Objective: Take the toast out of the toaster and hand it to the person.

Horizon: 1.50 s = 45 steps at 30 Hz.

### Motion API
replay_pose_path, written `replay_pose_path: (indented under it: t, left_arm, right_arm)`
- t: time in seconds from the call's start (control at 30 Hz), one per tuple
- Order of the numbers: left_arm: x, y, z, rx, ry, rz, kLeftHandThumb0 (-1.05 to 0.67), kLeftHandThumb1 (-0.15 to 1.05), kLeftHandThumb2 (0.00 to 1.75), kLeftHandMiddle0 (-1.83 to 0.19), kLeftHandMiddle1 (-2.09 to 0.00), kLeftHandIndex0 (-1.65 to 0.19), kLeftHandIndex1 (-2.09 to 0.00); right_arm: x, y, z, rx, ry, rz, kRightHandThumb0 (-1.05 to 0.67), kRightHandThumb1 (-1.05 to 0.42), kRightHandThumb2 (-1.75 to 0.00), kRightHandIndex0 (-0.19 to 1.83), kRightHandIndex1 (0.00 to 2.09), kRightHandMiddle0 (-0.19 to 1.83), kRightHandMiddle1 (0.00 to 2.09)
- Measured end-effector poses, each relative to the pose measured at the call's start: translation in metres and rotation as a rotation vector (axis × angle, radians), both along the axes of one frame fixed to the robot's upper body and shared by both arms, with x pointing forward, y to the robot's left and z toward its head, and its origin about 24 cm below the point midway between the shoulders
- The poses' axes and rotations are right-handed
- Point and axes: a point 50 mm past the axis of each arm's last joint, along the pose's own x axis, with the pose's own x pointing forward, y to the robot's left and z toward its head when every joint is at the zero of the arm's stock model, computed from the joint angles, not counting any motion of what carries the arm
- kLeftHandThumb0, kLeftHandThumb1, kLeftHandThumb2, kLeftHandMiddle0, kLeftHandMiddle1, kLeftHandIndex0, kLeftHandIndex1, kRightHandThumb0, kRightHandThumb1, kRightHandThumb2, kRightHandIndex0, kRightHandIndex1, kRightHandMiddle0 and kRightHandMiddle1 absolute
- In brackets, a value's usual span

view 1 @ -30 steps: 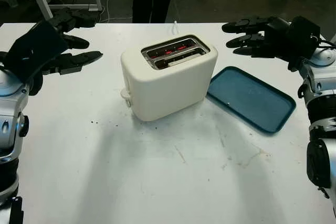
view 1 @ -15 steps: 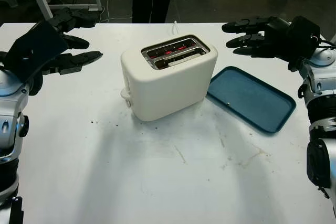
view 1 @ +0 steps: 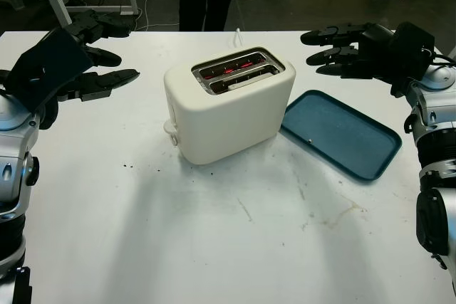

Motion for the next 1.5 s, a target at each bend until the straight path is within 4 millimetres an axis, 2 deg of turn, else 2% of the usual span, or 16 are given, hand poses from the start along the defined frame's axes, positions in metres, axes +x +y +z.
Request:
replay_pose_path:
  t: [0.43, 1.5]
  left_arm:
    - [0.0, -0.0002, 0.0003, 0.001, -0.003, -0.002, -0.38, 0.84, 0.24, 0.0, -1.08, 0.0, -0.84]
    - [0.0, -0.0006, 0.0002, 0.0, -0.004, -0.004, -0.32, 0.82, 0.29, 0.0, -1.06, 0.0, -0.82]
  right_arm:
    - [0.0, 0.0, 0.0, 0.0, 0.0, 0.0, -0.88, -0.78, 0.0, 0.35, 0.63, 0.62, 0.0]
    - [0.0, 0.0001, 0.0, 0.0, 0.0, 0.0, -0.86, -0.79, 0.0, 0.35, 0.63, 0.61, 0.01]
